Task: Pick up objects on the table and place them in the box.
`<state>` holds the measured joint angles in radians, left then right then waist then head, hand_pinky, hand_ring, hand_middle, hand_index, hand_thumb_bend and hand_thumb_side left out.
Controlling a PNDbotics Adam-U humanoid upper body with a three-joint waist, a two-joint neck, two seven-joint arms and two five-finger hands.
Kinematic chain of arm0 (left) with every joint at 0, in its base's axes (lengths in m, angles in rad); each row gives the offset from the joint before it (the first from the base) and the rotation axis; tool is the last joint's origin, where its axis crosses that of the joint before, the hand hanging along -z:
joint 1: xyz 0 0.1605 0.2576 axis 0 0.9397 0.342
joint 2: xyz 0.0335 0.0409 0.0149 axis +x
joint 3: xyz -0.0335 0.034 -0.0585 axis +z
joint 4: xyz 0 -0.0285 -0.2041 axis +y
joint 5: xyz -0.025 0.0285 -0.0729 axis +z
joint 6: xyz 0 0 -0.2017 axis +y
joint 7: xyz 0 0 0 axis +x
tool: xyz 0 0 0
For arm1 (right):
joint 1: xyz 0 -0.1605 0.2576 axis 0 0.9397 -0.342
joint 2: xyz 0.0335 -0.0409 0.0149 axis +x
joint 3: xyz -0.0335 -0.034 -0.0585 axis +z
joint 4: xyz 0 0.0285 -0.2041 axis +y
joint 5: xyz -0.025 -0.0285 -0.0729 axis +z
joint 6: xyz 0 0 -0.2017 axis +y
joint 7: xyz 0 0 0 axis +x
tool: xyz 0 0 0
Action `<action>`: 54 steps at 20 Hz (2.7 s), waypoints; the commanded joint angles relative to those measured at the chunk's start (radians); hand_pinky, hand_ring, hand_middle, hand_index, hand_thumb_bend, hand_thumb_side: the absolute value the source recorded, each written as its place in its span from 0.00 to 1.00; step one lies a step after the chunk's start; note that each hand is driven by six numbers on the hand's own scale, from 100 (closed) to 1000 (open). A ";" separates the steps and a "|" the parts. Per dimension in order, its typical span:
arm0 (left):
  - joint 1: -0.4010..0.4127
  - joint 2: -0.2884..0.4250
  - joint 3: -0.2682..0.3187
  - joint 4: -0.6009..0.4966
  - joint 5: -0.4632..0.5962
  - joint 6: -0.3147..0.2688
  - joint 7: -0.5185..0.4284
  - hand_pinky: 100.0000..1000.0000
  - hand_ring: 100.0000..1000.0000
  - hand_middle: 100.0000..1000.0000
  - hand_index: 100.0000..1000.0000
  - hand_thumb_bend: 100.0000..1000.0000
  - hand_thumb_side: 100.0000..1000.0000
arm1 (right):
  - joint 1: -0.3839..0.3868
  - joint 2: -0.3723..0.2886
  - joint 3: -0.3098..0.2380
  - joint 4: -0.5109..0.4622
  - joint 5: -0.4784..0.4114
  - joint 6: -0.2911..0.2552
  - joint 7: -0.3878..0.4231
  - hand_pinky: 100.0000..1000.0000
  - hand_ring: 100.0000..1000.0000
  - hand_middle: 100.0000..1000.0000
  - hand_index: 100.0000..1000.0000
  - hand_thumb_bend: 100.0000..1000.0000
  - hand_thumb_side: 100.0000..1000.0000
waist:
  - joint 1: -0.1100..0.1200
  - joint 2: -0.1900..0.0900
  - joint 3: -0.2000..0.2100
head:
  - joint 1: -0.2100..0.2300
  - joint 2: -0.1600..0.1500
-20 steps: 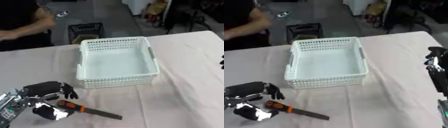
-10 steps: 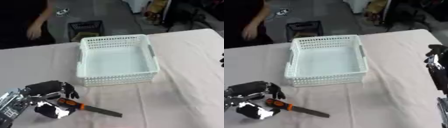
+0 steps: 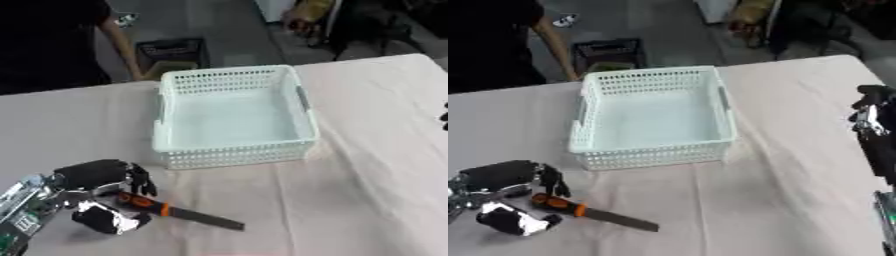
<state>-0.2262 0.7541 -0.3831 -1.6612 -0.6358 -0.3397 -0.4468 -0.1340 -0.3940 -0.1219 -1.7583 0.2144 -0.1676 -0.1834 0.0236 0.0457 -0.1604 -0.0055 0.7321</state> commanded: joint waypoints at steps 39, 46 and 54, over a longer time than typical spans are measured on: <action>-0.085 -0.025 -0.049 0.077 -0.190 -0.023 0.002 0.58 0.57 0.56 0.71 0.31 0.38 | -0.005 -0.013 -0.002 -0.009 -0.006 -0.004 0.006 0.27 0.36 0.42 0.69 0.00 0.66 | -0.002 -0.011 -0.003 | 0.005 -0.001; -0.076 -0.028 -0.055 0.092 -0.214 -0.030 0.007 0.57 0.56 0.54 0.70 0.30 0.38 | -0.006 -0.013 -0.002 -0.009 -0.006 -0.004 0.007 0.27 0.36 0.42 0.69 0.00 0.66 | -0.002 -0.011 -0.002 | 0.006 -0.002; -0.075 -0.040 -0.058 0.104 -0.232 -0.031 0.017 0.56 0.54 0.53 0.68 0.28 0.36 | -0.007 -0.013 -0.002 -0.010 -0.006 -0.004 0.007 0.27 0.36 0.42 0.69 0.00 0.66 | -0.003 -0.011 -0.003 | 0.006 -0.003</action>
<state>-0.2952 0.7020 -0.4449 -1.5504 -0.8611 -0.3699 -0.4342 -0.1340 -0.3939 -0.1217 -1.7581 0.2114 -0.1712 -0.1795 0.0230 0.0456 -0.1632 -0.0053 0.7321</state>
